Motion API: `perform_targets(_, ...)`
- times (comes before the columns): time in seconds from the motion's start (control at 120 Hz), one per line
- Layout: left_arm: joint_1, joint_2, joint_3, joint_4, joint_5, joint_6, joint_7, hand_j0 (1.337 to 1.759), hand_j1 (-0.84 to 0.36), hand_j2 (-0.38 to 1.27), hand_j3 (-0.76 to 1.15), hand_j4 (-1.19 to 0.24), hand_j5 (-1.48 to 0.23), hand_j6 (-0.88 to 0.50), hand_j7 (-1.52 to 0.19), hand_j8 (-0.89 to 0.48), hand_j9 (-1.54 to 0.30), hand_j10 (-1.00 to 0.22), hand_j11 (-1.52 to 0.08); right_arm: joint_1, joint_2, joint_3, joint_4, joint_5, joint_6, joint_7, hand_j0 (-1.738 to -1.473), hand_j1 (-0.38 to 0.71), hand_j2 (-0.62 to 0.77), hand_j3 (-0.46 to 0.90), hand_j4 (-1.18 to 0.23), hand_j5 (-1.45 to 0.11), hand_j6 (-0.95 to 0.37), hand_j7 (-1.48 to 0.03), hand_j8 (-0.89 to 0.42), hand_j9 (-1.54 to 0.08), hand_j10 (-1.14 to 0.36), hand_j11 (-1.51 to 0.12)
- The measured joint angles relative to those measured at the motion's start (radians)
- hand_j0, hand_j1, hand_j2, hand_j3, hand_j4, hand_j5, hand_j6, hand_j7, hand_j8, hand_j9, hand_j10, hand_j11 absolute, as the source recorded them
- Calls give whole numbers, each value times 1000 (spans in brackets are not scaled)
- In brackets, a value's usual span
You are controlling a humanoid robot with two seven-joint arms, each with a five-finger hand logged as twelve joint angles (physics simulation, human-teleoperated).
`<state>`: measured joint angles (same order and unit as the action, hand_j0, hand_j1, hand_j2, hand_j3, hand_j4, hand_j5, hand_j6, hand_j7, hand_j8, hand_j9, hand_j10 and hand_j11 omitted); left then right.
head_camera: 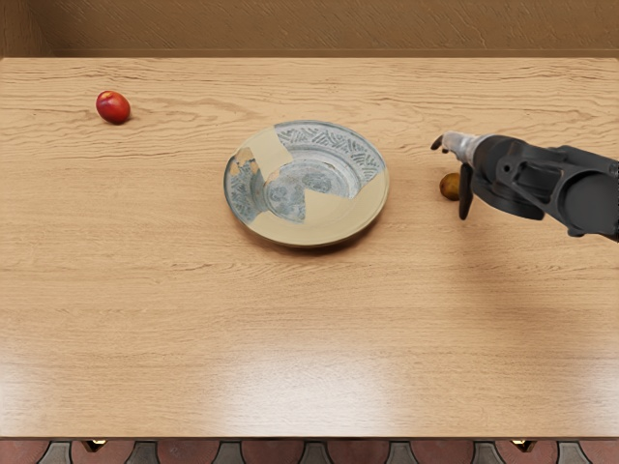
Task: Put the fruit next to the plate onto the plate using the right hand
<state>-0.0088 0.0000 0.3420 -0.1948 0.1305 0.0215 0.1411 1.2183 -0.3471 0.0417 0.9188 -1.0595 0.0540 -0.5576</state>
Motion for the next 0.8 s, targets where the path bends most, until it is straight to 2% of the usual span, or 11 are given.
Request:
perform_targets(0.233, 0, 0, 0, 0, 0, 0, 0, 1658, 349, 0, 0, 0, 0, 0, 0, 0, 0, 0, 0, -4, 19, -21, -27, 0, -1, 1, -1658, -160, -30, 0, -162, -207, -164, -207, -163, -207, -162, -207)
perform_targets(0.467, 1, 0, 0, 0, 0, 0, 0, 1658, 349, 0, 0, 0, 0, 0, 0, 0, 0, 0, 0, -10, 21, -89, -28, 1, -96, 2, -1658, -156, -30, 0, -165, -211, -167, -210, -166, -211, -164, -211)
perform_targets(0.8, 1, 0, 0, 0, 0, 0, 0, 1658, 349, 0, 0, 0, 0, 0, 0, 0, 0, 0, 0, -13, 24, -97, -45, 19, -111, 26, -1658, 8, -58, 0, -301, -389, -303, -388, -302, -388, -301, -388)
